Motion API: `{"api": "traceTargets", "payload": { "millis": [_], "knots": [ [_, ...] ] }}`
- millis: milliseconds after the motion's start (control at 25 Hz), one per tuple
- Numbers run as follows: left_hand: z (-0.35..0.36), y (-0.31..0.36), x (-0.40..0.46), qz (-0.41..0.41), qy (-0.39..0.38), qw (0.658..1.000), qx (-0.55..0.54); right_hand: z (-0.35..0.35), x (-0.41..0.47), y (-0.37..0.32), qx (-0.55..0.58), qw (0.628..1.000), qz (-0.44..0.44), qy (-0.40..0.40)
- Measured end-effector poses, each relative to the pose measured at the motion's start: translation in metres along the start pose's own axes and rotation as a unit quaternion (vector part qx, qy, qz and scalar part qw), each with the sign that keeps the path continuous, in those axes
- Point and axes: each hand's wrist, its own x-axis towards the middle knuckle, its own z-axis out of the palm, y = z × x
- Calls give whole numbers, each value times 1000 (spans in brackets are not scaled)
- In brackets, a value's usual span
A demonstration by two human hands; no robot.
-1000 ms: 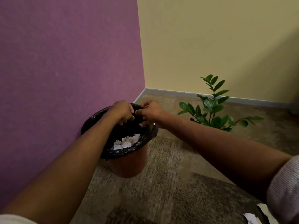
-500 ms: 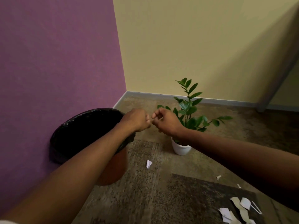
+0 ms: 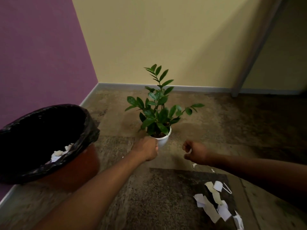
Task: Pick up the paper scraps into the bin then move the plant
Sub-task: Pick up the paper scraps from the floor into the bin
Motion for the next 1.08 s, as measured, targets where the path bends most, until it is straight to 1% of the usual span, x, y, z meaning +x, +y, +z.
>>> {"api": "traceTargets", "payload": {
  "millis": [120,240,440,600,720,800,880,960,1080],
  "knots": [
    [37,-16,8,-17,-52,996,67,4,-11,58,-74,996,36,-47],
    [62,-44,8,-60,-82,990,102,12,-20,105,-117,986,81,-92],
    [87,-81,11,-147,-78,980,107,16,-13,147,-153,973,137,-108],
    [106,-97,17,-191,-73,975,88,15,8,162,-156,969,163,-98],
    [115,-103,24,-204,-70,974,75,29,18,165,-167,970,151,-94],
    [117,-107,28,-191,-46,978,67,45,22,164,-125,981,138,-55],
    [117,-108,32,-173,-17,984,25,60,24,157,-76,992,99,-5],
    [121,-102,34,-170,9,985,-33,70,30,148,-40,997,69,22],
    [136,-72,33,-129,40,986,-95,80,38,131,-25,999,22,11]
  ]
}}
